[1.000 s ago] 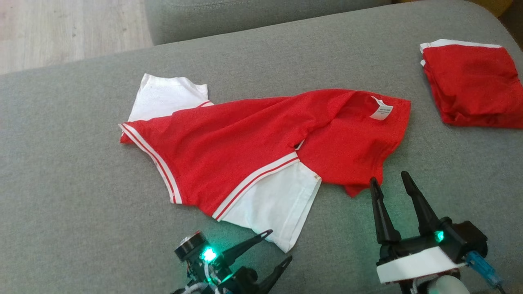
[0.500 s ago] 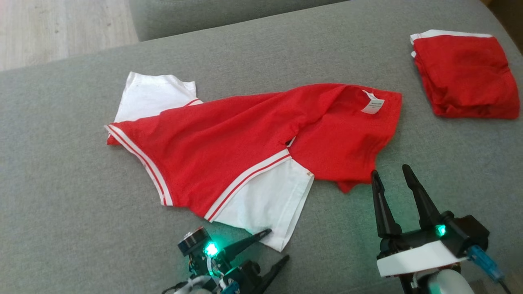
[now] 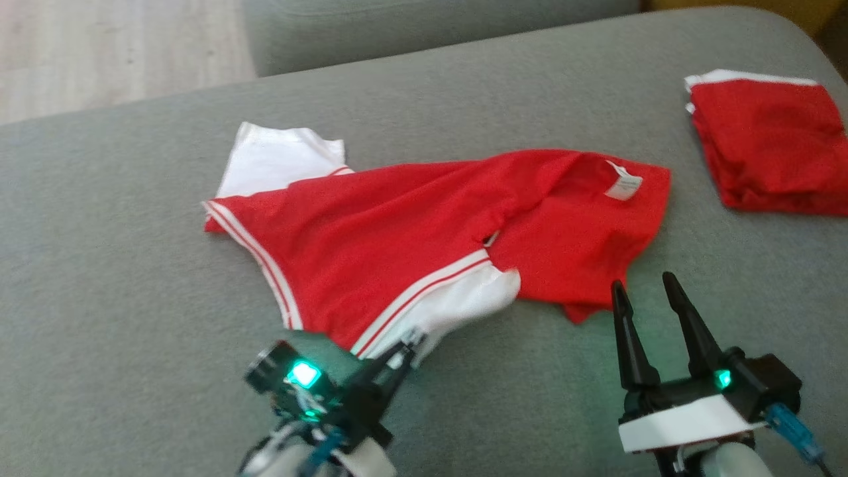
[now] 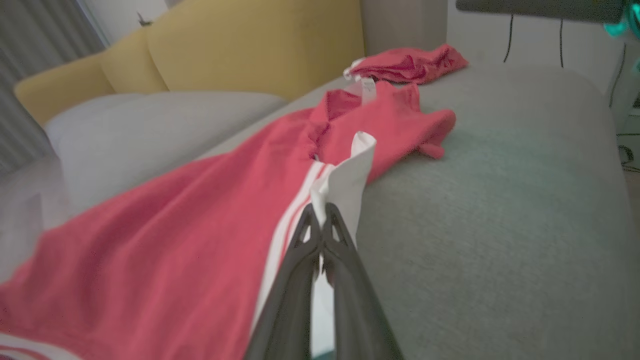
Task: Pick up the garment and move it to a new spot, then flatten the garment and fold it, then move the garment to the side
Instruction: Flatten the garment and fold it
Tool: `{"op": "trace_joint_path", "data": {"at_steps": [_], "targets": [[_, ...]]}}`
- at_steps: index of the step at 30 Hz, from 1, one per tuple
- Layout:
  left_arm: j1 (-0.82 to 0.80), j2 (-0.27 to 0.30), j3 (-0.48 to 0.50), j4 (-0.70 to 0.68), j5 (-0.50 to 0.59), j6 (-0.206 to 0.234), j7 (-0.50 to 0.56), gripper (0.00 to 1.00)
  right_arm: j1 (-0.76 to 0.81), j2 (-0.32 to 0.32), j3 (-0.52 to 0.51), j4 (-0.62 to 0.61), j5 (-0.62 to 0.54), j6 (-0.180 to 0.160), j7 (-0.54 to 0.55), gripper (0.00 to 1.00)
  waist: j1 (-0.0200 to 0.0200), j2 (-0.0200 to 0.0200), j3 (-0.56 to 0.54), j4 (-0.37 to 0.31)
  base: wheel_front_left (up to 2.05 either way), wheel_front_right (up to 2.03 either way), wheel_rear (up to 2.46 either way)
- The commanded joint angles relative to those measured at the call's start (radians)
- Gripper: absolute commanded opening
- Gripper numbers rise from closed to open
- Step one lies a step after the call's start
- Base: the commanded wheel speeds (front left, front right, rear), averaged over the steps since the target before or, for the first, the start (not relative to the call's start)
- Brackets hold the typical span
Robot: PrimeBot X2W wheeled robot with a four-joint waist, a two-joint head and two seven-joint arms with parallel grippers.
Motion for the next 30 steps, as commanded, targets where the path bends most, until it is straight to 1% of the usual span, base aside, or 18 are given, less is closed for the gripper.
{"op": "trace_joint_path", "data": {"at_steps": [1, 6, 9, 12, 17, 21, 30], "targets": [[-0.003, 0.031, 0.049, -0.056, -0.009, 0.015, -0.005, 0.00, -0.002, -0.005, 0.021, -0.029, -0.004, -0.001, -0.004, 1.00, 0.0000, 0.0000, -0.017, 0.026, 0.00, 0.00, 0.00], [0.042, 0.133, 0.153, -0.259, -0.031, 0.080, -0.005, 0.00, 0.015, -0.005, 0.019, -0.029, -0.011, -0.001, -0.004, 1.00, 0.0000, 0.0000, -0.040, 0.074, 0.00, 0.00, 0.00], [0.059, 0.184, 0.204, -0.332, -0.042, 0.101, -0.005, 0.00, 0.022, -0.005, 0.020, -0.027, -0.016, -0.001, -0.004, 1.00, 0.0000, 0.0000, -0.050, 0.090, 0.00, 0.00, 0.00], [0.069, 0.219, 0.239, -0.371, -0.050, 0.115, -0.005, 0.00, 0.023, -0.005, 0.023, -0.026, -0.021, -0.001, -0.004, 1.00, 0.0000, 0.0000, -0.055, 0.098, 0.00, 0.00, 0.00], [0.078, 0.246, 0.270, -0.394, -0.062, 0.127, -0.005, 0.00, 0.021, -0.005, 0.021, -0.008, -0.039, -0.001, -0.004, 1.00, 0.0000, 0.0000, -0.059, 0.100, 0.00, 0.00, 0.00], [0.075, 0.257, 0.284, -0.396, -0.067, 0.132, -0.005, 0.00, 0.019, -0.005, -0.004, 0.023, -0.065, -0.001, -0.004, 1.00, 0.0000, 0.0000, -0.061, 0.100, 0.00, 0.00, 0.00], [0.052, 0.275, 0.310, -0.385, -0.076, 0.133, -0.005, 0.00, -0.026, -0.005, -0.134, 0.150, -0.127, -0.001, -0.004, 1.00, 0.0000, 0.0000, -0.062, 0.092, 0.00, 0.00, 0.00]]}}
